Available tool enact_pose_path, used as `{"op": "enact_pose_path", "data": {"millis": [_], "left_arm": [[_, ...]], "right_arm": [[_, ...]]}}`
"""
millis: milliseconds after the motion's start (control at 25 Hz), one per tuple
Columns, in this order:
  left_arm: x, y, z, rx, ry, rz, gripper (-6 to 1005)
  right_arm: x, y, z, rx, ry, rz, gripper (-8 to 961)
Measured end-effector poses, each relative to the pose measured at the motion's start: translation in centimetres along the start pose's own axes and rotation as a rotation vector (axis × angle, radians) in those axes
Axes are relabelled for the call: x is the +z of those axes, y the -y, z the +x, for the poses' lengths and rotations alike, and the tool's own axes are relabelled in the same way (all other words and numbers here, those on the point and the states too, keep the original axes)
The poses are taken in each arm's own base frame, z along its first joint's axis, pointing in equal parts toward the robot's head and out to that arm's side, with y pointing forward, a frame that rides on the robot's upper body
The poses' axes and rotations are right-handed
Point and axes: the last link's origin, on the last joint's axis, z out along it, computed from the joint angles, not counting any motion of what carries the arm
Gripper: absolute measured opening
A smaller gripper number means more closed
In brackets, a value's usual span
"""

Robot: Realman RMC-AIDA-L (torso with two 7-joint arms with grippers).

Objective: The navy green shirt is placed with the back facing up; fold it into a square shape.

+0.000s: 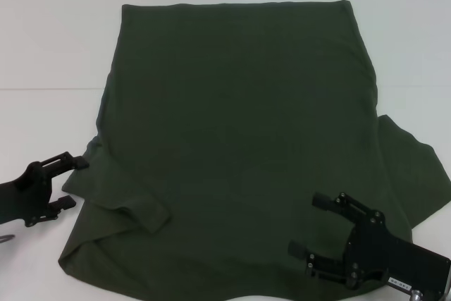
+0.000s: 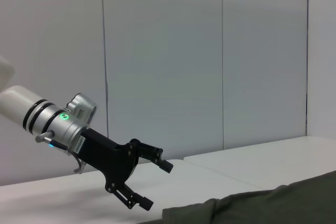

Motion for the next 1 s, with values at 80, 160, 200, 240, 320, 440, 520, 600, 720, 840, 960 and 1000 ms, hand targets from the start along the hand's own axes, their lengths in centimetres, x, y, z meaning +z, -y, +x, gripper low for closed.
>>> {"op": "enact_pose_path", "data": {"millis": [80,160,200,240,320,440,520,600,720,840,960,1000], "left_arm": [[0.3,0.1,-0.1,-0.005,-0.006,0.007,903],[0.5,0.4,-0.1,-0.012,-0.019,0.017,903],[0.6,0.5,-0.1,-0.018,-0.028,0.023,903],[0.7,0.6,-0.1,-0.02,-0.032,0.025,902],[0.9,0.5,-0.1,-0.021,-0.036,0.028,902],[1.1,0.5,-0.1,-0.017,-0.039,0.029,902],[1.2,0.4,-0.1,-0.017,-0.043,0.031,902],[1.4,0.4,-0.1,-0.019,-0.048,0.032,902],[1.6,0.3,0.0,-0.015,-0.055,0.036,901],[1.7,0.3,0.1,-0.012,-0.06,0.039,901],[1.9,0.1,0.2,-0.005,-0.06,0.044,901],[1.9,0.1,0.2,-0.003,-0.059,0.044,901]], "right_arm": [[0.0,0.0,0.0,0.0,-0.001,0.001,930],[0.0,0.0,0.0,0.0,-0.002,0.001,930],[0.0,0.0,0.0,0.0,-0.002,0.001,930],[0.0,0.0,0.0,0.0,-0.002,0.001,931],[0.1,0.0,0.0,0.0,-0.002,0.001,931],[0.1,0.0,0.0,0.0,-0.002,0.0,931],[0.1,0.1,0.0,-0.001,-0.001,0.0,931],[0.1,0.1,0.0,-0.001,0.0,0.0,931],[0.2,0.1,-0.1,-0.002,0.0,0.0,931],[0.2,0.1,-0.1,-0.002,0.0,0.0,930],[0.2,0.1,-0.1,-0.003,0.0,0.0,930],[0.2,0.1,-0.1,-0.003,0.0,0.0,930]]}}
